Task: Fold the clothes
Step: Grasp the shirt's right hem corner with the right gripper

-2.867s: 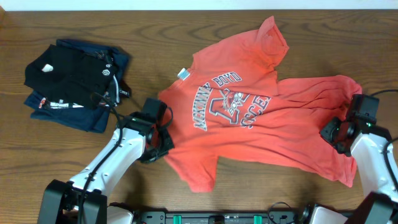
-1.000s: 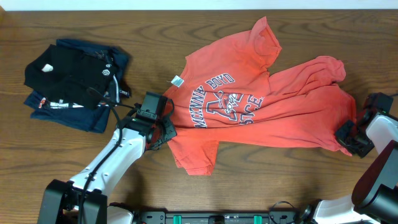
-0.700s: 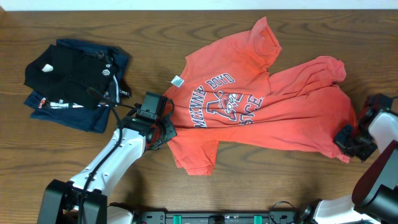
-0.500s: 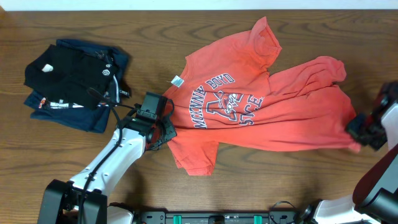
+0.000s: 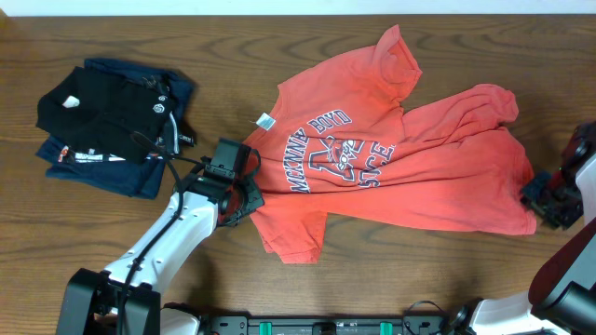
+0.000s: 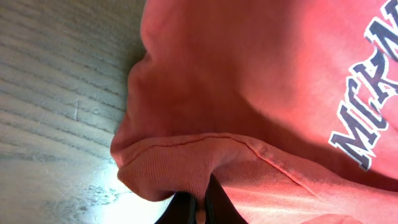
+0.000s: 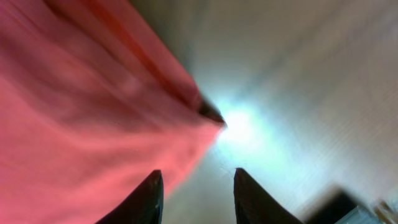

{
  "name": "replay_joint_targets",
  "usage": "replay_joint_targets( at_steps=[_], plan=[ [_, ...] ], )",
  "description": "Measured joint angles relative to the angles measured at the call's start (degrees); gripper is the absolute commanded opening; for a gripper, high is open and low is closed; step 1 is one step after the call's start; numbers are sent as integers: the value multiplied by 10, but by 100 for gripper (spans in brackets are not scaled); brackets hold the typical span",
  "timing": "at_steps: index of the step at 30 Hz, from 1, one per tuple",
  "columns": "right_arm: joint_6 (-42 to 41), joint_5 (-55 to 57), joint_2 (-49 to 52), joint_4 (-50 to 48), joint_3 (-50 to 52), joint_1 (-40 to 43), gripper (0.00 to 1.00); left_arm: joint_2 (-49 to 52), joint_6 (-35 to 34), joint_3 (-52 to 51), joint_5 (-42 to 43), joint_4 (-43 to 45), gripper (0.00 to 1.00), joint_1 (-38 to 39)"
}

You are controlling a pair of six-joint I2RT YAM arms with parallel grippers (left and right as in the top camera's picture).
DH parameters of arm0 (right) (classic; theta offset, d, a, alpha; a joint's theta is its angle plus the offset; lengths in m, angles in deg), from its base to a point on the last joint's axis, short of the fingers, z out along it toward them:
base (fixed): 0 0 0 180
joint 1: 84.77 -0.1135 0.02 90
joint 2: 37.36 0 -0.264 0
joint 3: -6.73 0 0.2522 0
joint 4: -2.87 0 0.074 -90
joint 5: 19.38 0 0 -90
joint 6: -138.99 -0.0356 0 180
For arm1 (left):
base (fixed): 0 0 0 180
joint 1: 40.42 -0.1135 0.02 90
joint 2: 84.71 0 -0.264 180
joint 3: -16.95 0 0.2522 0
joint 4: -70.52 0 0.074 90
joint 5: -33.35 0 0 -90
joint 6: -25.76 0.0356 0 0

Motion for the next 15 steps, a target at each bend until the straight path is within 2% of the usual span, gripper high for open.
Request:
replay_joint_targets(
  at_steps=[6, 10, 15],
  plan=[
    [-29, 24, 0, 9, 47, 1, 36, 0, 0, 0, 0, -4, 6, 0],
    [-36, 26, 0, -48, 103, 10, 35, 0, 0, 0, 0, -4, 6, 0],
    [-32, 10, -15, -165, 155, 26, 37, 0, 0, 0, 0, -4, 6, 0]
  ],
)
